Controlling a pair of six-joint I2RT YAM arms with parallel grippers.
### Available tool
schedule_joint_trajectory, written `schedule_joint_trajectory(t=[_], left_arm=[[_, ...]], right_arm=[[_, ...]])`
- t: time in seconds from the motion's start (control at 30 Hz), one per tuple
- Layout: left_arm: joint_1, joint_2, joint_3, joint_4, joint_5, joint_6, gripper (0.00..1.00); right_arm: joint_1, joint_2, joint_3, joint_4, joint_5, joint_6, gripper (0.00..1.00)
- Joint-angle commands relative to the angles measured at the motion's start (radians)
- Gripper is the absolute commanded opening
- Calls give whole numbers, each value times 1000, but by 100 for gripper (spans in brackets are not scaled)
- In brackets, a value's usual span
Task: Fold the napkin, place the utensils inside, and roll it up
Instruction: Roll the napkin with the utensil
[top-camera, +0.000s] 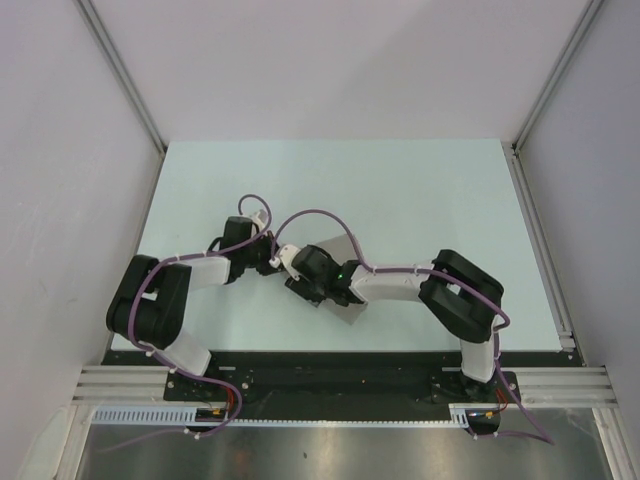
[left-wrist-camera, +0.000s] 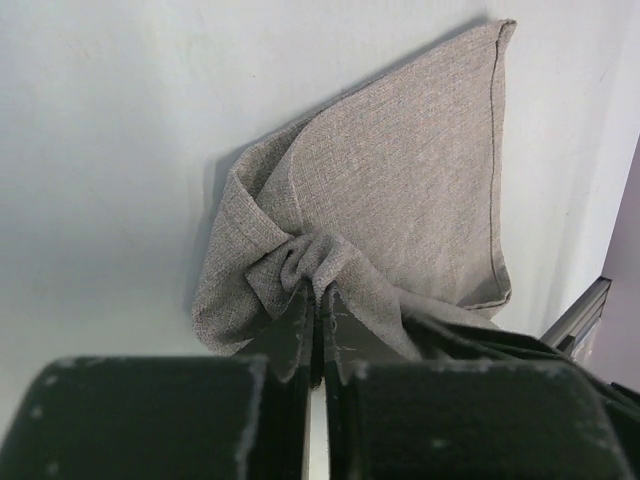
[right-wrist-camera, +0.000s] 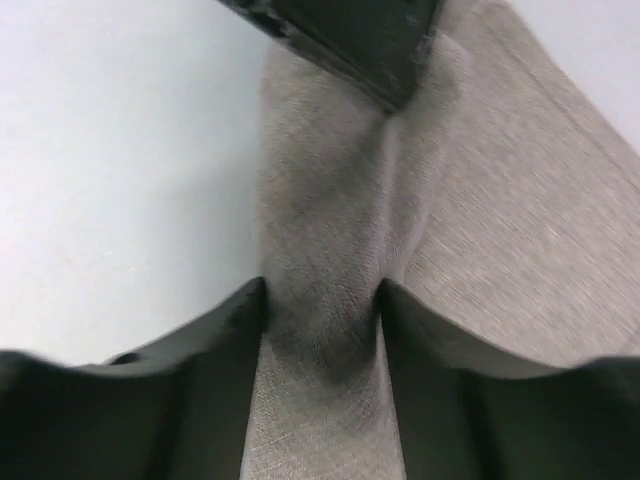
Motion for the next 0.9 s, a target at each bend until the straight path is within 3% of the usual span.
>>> schedule_joint_trajectory(t=[0.0,0.1,0.2,0.4,0.87], left_arm=[[21,-11,38,45,1,14,29],[46,-59,39,40,-20,19,61],[67,-127,30,19,-62,49,72],[69,-207,-36,15,-65,109,77],[66,-120,-117,92,56,124,77]], right_arm=[[-60,36,6,-80,-236,8,38],[-117,32,18,-134,-463,40,29],[-178,44,40,-188,-661,81,24],[-233,82,90,-216,-995,173,22],[-283,280,234,-213,-1197,246,21]])
